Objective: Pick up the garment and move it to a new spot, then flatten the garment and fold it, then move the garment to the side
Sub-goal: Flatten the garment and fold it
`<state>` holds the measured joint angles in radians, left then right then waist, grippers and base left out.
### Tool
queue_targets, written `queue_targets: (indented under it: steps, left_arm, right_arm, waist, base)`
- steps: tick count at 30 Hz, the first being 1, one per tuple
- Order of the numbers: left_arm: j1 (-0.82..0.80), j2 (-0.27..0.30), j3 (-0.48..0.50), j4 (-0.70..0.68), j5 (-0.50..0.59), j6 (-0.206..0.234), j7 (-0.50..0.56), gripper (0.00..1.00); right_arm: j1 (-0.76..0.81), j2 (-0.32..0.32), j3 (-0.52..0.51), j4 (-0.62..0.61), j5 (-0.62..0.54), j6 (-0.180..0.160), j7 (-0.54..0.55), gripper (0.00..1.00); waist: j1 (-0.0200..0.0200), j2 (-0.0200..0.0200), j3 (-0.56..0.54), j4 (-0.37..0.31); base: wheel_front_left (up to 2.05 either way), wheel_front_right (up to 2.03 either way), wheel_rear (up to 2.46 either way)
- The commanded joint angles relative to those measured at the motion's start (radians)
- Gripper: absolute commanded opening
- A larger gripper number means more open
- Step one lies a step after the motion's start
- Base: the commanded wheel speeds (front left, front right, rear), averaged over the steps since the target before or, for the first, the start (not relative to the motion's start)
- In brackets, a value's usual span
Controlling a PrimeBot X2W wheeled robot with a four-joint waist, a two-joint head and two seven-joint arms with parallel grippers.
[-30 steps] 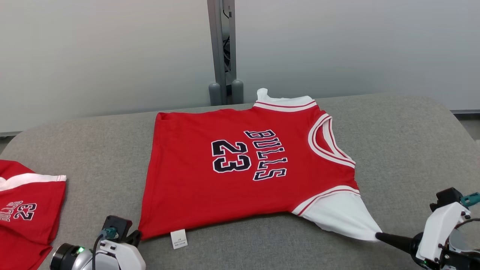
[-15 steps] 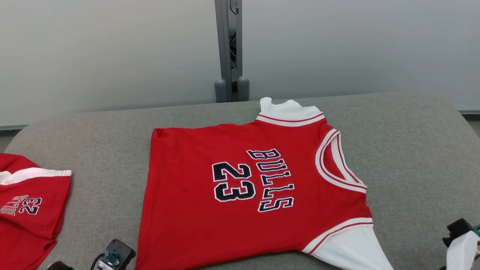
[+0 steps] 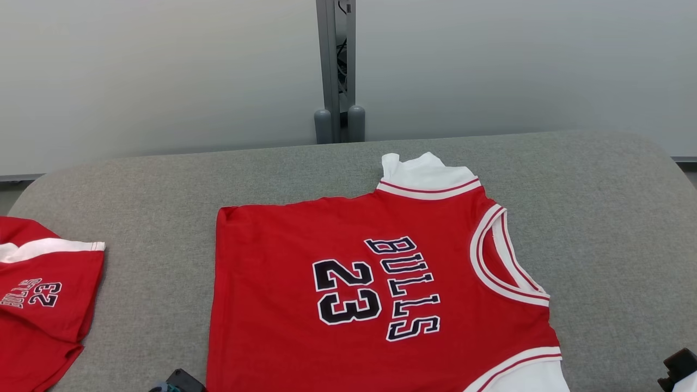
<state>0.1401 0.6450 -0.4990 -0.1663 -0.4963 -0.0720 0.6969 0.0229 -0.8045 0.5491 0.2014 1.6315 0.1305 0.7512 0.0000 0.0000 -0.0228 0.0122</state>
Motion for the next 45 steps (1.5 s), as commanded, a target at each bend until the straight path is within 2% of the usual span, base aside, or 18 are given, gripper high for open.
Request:
queue_targets:
  steps: [1,13,20,31,37,39,45]
  left_arm:
    - [0.013,0.0,0.015,-0.017,-0.018,0.012,0.002,0.0]
    - [-0.024,-0.024,0.08,-0.066,-0.13,0.047,0.04,0.0]
    - [-0.061,-0.049,0.131,-0.085,-0.194,0.087,0.059,0.0]
    - [-0.127,-0.158,0.209,-0.031,-0.288,0.184,0.038,0.0]
    - [-0.158,-0.2,0.237,0.006,-0.327,0.212,0.028,0.0]
    - [-0.178,-0.199,0.239,0.029,-0.31,0.215,0.013,0.0]
    - [-0.225,-0.242,0.248,0.078,-0.301,0.229,-0.038,0.0]
  right_arm:
    - [0.001,0.0,-0.007,-0.011,0.014,0.001,-0.021,0.0]
    - [-0.116,0.015,0.017,-0.002,0.017,0.001,-0.103,0.0]
    - [-0.237,0.059,0.021,0.046,0.025,0.001,-0.158,0.0]
    - [-0.406,0.132,0.048,0.165,-0.002,0.001,-0.229,0.0]
    - [-0.469,0.169,0.058,0.227,-0.019,0.001,-0.265,0.0]
    - [-0.493,0.186,0.062,0.254,-0.027,0.001,-0.272,0.0]
    - [-0.525,0.204,0.064,0.289,-0.04,0.001,-0.296,0.0]
  waist:
    - [0.0,0.0,0.001,0.001]
    - [0.0,0.0,0.007,0.006]
    - [0.0,0.0,0.02,0.013]
    - [0.0,0.0,0.077,0.025]
    - [0.0,0.0,0.103,0.028]
    - [0.0,0.0,0.116,0.03]
    - [0.0,0.0,0.144,0.034]
  base:
    - [0.0,0.0,0.0]
    - [0.0,0.0,0.0]
    - [0.0,0.0,0.0]
    - [0.0,0.0,0.0]
    - [0.0,0.0,0.0]
    - [0.0,0.0,0.0]
    - [0.0,0.0,0.0]
